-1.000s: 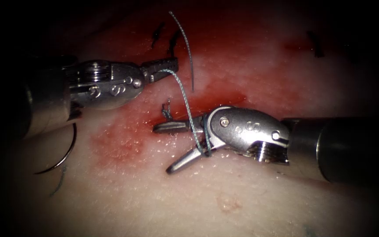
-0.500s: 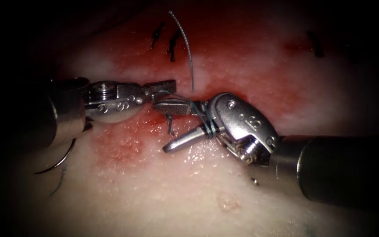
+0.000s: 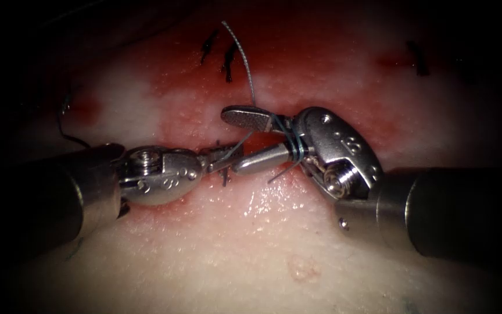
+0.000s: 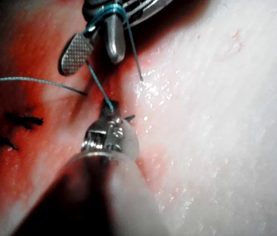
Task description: Wound Closure
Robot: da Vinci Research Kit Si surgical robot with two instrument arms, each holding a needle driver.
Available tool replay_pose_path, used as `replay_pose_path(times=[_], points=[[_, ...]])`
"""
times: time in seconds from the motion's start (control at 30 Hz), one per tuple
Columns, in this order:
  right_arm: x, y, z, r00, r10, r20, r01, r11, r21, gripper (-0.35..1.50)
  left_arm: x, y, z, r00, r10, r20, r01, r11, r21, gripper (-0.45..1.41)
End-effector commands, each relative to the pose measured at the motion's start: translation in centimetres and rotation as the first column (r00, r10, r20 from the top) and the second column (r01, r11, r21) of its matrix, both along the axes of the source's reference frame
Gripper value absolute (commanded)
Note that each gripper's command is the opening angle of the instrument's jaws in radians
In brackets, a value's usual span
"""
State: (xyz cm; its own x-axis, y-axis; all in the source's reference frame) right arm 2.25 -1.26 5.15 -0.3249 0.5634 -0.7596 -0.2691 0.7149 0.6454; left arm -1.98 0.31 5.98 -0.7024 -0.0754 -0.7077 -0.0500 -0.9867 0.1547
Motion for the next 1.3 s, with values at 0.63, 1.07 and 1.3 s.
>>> replay_pose_path(times=[0.63, 1.07, 1.3], points=[[-0.02, 0.35, -0.11, 0.985, 0.06, 0.16, -0.076, 0.992, 0.096, 0.84, -0.28, -0.15, -0.7, 0.993, -0.106, -0.051, 0.107, 0.994, 0.014, -0.45], [-0.03, 0.41, 0.03, 0.947, 0.069, 0.314, -0.117, 0.984, 0.135, 0.81, -0.27, -0.01, -0.58, 0.99, -0.122, -0.073, 0.123, 0.992, 0.005, -0.45], [-0.04, 0.5, 0.07, 0.902, 0.115, 0.416, -0.216, 0.955, 0.205, 0.37, -0.25, 0.17, -0.39, 0.988, -0.132, -0.078, 0.132, 0.991, 0.002, -0.45]])
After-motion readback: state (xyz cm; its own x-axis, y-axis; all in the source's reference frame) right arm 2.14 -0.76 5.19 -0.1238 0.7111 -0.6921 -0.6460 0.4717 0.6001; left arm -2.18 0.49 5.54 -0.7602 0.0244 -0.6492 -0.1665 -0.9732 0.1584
